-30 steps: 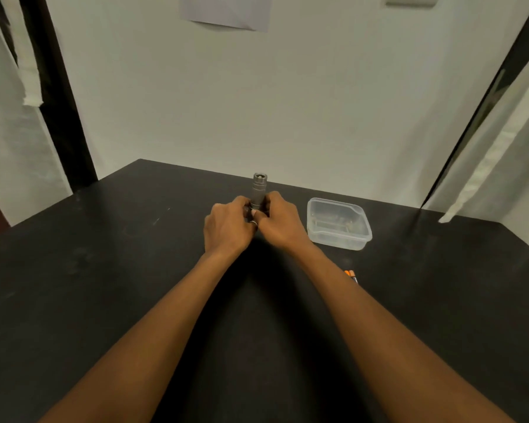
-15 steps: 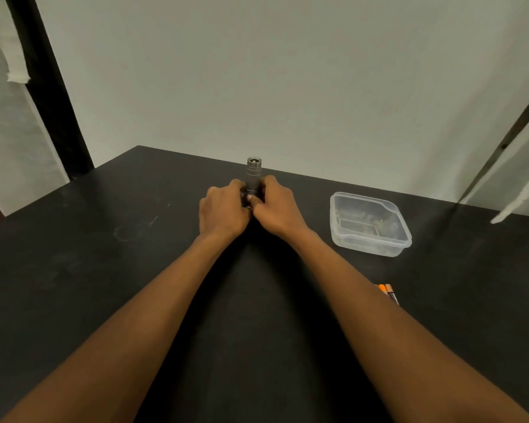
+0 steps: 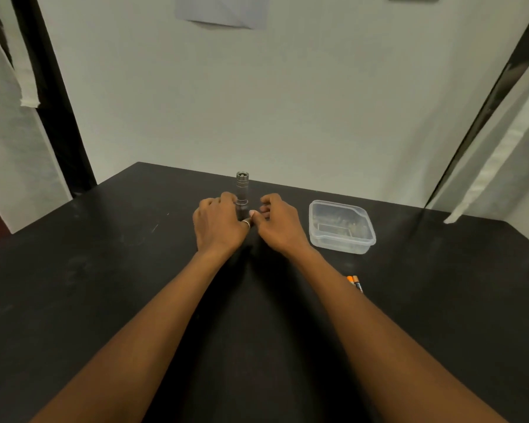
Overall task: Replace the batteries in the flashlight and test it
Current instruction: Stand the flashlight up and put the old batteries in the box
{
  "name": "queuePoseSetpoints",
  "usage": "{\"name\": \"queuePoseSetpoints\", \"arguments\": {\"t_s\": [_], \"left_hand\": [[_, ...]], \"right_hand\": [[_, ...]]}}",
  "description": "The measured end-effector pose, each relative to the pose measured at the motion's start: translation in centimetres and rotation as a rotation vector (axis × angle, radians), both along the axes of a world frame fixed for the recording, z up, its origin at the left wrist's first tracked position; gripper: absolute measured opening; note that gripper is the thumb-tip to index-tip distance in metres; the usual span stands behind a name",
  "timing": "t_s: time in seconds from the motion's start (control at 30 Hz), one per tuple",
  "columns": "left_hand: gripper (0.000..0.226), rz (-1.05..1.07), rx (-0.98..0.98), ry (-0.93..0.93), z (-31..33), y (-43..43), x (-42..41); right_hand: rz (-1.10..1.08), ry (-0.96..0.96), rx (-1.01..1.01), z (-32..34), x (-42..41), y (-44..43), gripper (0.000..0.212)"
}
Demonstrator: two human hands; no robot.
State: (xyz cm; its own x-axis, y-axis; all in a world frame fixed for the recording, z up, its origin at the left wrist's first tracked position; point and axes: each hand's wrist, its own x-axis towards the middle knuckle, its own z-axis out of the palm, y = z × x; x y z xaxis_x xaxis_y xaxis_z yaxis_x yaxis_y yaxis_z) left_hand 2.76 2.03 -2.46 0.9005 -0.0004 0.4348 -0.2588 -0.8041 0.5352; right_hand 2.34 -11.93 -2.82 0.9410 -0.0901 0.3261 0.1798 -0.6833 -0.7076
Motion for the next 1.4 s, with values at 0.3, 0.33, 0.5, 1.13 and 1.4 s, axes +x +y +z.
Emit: {"name": "queuePoseSetpoints", "arguments": {"t_s": [0.3, 0.33, 0.5, 1.13, 1.4], "left_hand": [[0.038, -0.34, -0.069, 0.082, 1.1, -5.1, -8.9], [0.041, -0.373, -0.07, 0.104, 1.1, -5.7, -9.6], [0.048, -0.567, -0.018, 0.209, 0.8, -8.6, -12.4], [0.072, -0.658, -0.094, 0.401, -1.4, -9.7, -12.0], [0.056, -0.663, -0.107, 0.389, -1.5, -9.5, -12.2]], "right_hand": [[-0.075, -0.065, -0.17, 2.5, -9.8, -4.8, 0.012], [-0.081, -0.035, -0.165, 2.5, -10.8, -5.7, 0.013], [-0.07, 0.139, -0.154, 2.7, -15.5, -10.7, 0.03], [0.117, 0.318, -0.298, 1.1, -16.1, -14.0, 0.059], [0.075, 0.234, -0.274, 0.6, -16.0, -13.7, 0.047]]}}
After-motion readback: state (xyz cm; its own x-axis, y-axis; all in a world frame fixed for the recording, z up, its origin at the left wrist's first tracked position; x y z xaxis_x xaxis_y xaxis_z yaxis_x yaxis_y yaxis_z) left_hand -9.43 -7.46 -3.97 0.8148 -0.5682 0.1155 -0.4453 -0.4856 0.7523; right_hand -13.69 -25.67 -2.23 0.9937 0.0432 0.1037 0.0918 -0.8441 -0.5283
